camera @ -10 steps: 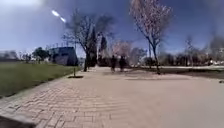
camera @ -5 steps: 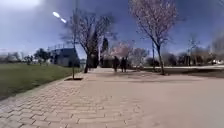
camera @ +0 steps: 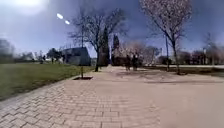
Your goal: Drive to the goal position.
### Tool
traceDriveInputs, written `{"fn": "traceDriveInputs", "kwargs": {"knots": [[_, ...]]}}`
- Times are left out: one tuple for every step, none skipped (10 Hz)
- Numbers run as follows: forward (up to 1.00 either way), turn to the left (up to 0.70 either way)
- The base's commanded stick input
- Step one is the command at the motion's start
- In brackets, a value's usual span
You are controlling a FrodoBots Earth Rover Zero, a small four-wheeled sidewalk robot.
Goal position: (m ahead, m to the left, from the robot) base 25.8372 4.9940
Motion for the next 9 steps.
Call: {"fn": "traceDriveInputs", "kwargs": {"knots": [[0.91, 0.0], [0.91, 0.0], [0.91, 0.0], [0.91, 0.0], [0.91, 0.0], [0.91, 0.0], [0.91, 0.0], [0.91, 0.0], [0.91, 0.0]]}}
